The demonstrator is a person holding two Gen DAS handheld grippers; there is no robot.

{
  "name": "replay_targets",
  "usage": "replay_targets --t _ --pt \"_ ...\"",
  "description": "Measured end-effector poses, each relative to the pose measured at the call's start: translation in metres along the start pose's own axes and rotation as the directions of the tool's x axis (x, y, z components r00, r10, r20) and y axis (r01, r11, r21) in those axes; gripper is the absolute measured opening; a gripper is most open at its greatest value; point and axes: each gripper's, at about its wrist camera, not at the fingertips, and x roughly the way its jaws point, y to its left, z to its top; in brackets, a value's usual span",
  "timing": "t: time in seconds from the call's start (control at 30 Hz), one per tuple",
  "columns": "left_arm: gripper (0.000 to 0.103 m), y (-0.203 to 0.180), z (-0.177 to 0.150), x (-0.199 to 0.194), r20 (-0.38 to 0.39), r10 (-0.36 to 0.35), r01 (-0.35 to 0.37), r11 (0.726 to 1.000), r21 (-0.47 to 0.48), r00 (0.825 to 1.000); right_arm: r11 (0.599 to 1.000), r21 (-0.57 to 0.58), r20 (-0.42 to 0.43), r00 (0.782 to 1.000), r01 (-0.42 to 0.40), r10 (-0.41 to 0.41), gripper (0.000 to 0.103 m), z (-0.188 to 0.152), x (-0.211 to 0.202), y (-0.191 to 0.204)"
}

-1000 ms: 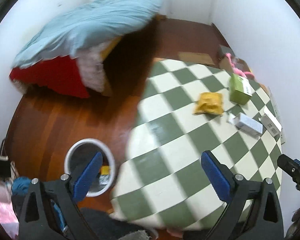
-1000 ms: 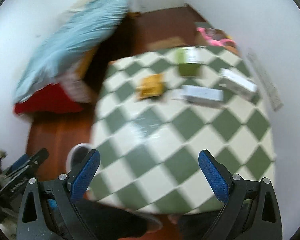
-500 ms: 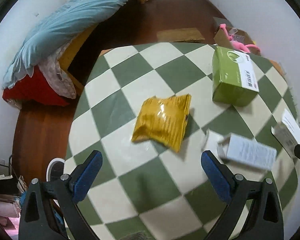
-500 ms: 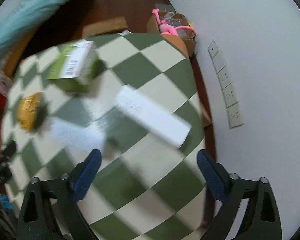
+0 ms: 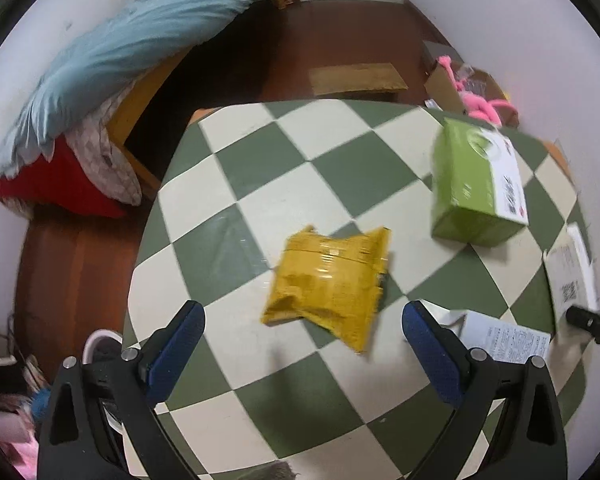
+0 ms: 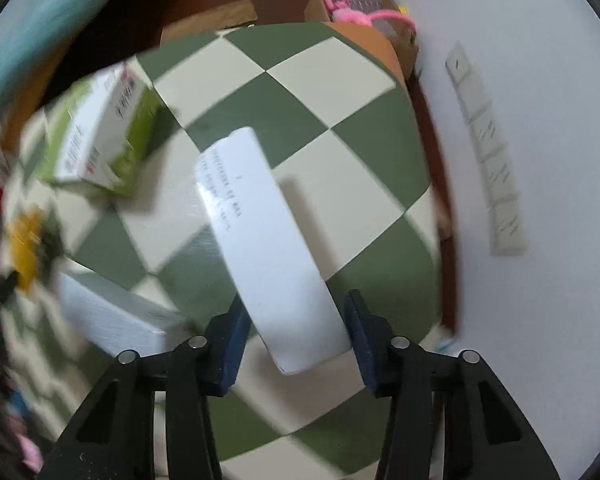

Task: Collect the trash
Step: 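Grasp the white carton with the right tool while the left tool grasps the yellow snack bag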

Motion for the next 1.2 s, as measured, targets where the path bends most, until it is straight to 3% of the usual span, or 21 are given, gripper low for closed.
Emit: replay_targets --t 0.1,0.2,0.37,0.53,0.6,0.63,0.77,0.97,1.2 --pt "0.101 0.022 0.005 0.004 -0.019 -0.062 0.061 0.996 -0.063 0.998 0.996 0.076 -0.016 0.999 -0.048 0.049 0.046 -0.003 -0.001 0.000" --pt "0.100 0.032 0.011 0.011 -0.033 -0.104 0.101 0.991 -0.083 0.994 0.997 0.065 -0.013 0.999 -0.033 0.034 0.046 0.000 0.004 0.011" --pt "0.100 0.011 0.018 0.034 -0.119 -0.163 0.165 0.986 0.012 0.979 0.998 0.067 -0.007 1.000 -0.012 0.013 0.046 0.007 0.017 0.021" --pt "0.099 -0.009 0.020 0.061 -0.173 -0.162 0.174 0.983 0.056 0.971 0.999 0.051 0.012 1.000 0.010 -0.011 0.046 0.013 0.023 0.026" --pt "0.083 -0.011 0.020 0.067 -0.176 -0.152 0.166 0.984 0.063 0.973 0.999 0.037 0.018 1.000 0.025 -0.026 0.046 0.013 0.025 0.029" --pt "0.081 -0.012 0.020 0.070 -0.180 -0.149 0.163 0.985 0.063 0.972 0.999 0.033 0.020 0.999 0.030 -0.030 0.046 0.014 0.026 0.028" --pt "0.066 -0.009 0.020 0.073 -0.164 -0.163 0.176 0.982 0.065 0.973 0.999 0.030 0.033 0.999 0.036 -0.037 0.045 0.016 0.025 0.029" --pt "0.056 -0.012 0.018 0.069 -0.129 -0.139 0.152 0.984 0.096 0.982 0.998 0.014 0.044 0.997 0.066 -0.067 0.044 0.013 0.022 0.037" --pt "0.054 -0.003 0.015 0.050 -0.052 -0.091 0.097 0.987 0.127 0.994 0.997 0.014 0.067 0.995 0.078 -0.079 0.040 0.008 0.018 0.037"
